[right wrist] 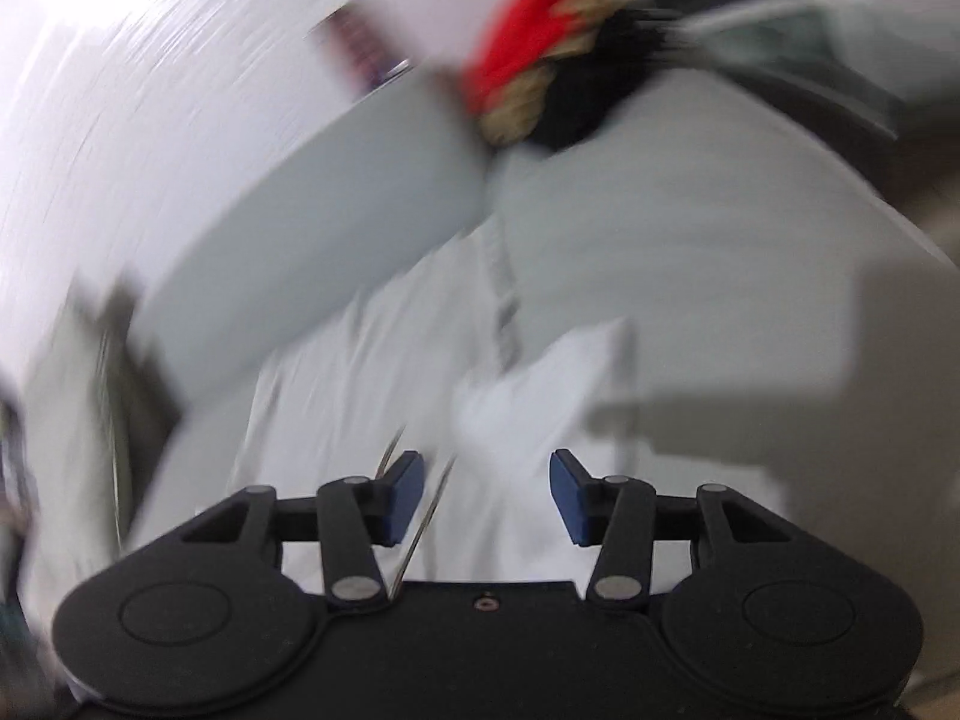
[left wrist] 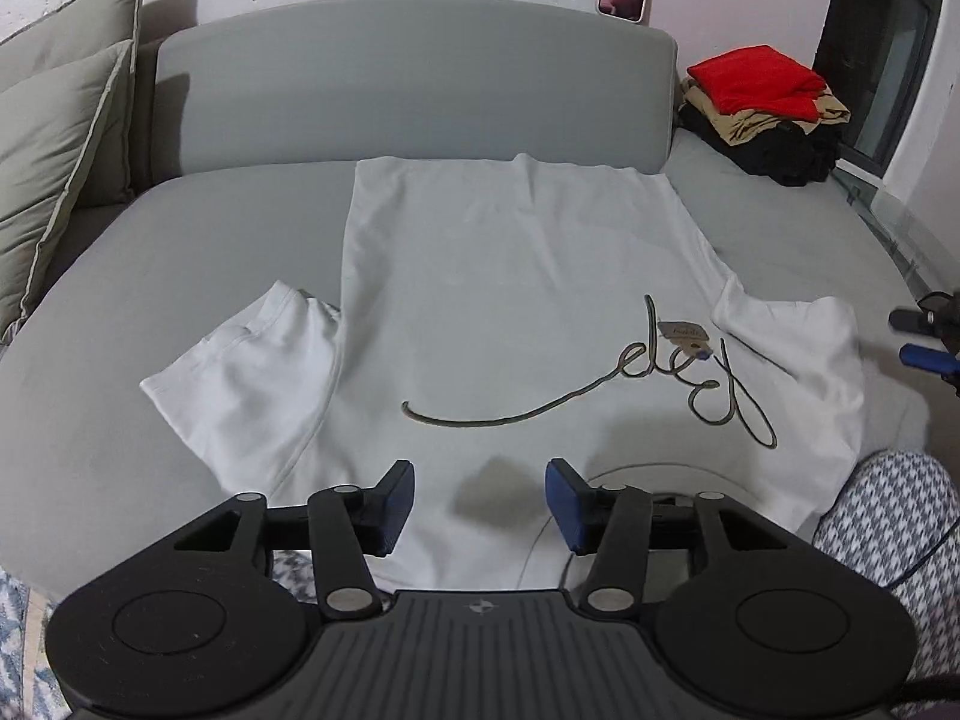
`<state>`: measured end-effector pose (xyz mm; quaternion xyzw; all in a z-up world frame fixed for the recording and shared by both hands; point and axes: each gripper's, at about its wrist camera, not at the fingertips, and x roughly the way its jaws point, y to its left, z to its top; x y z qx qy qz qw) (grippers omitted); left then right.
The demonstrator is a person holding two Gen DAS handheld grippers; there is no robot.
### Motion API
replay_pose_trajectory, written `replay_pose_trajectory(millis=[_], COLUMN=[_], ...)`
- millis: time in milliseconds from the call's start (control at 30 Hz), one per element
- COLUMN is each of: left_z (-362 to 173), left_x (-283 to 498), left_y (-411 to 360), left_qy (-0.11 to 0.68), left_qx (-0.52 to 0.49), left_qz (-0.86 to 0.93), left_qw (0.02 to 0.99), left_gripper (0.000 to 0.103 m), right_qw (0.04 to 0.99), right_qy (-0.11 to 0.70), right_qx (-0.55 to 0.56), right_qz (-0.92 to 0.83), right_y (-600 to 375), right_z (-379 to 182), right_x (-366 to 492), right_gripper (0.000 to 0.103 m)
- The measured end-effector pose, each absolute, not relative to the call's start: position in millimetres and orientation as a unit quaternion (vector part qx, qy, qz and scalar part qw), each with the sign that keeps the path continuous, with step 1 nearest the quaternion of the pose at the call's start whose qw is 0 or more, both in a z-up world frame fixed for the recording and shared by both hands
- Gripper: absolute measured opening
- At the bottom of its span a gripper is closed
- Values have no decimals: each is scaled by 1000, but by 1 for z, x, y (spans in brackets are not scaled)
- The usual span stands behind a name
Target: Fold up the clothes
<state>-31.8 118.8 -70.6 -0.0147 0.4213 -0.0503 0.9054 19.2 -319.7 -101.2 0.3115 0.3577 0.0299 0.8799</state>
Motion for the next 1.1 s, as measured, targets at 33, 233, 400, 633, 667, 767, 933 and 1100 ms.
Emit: replay_pose_trajectory(millis=[33,233,400,633,667,767,933,1100], left_z=[-72,-81,-85,-82,-83,-88,-104,-102], left_x=[-31,-37,-39,-42,-41,-38,-29,-36], left_y=[117,111,111,114,115,115,112,125], left_qy=[425,435,443,433,432,433,438,433], left_qx=[-14,-7,-8,-11,-14,-24,-19,-17], left_qz=[-50,-47,-39,-35,-35,-41,-44,-28], left_qw=[904,899,896,901,901,900,898,901], left_gripper=[54,58,59,59,59,59,59,59], right_qw=[871,837,842,859,867,885,898,901], right_qy=[360,385,381,323,315,291,289,321], right_qx=[333,388,378,397,386,355,299,248], right_qz=[17,31,56,6,-16,-82,-143,-153], right_y=[-334,-369,-363,-362,-362,-360,-350,-334], right_z=[-109,-152,-163,-152,-150,-142,-128,-112], right_x=[28,72,90,60,52,29,12,14], right_gripper=[44,40,29,2,2,2,2,21])
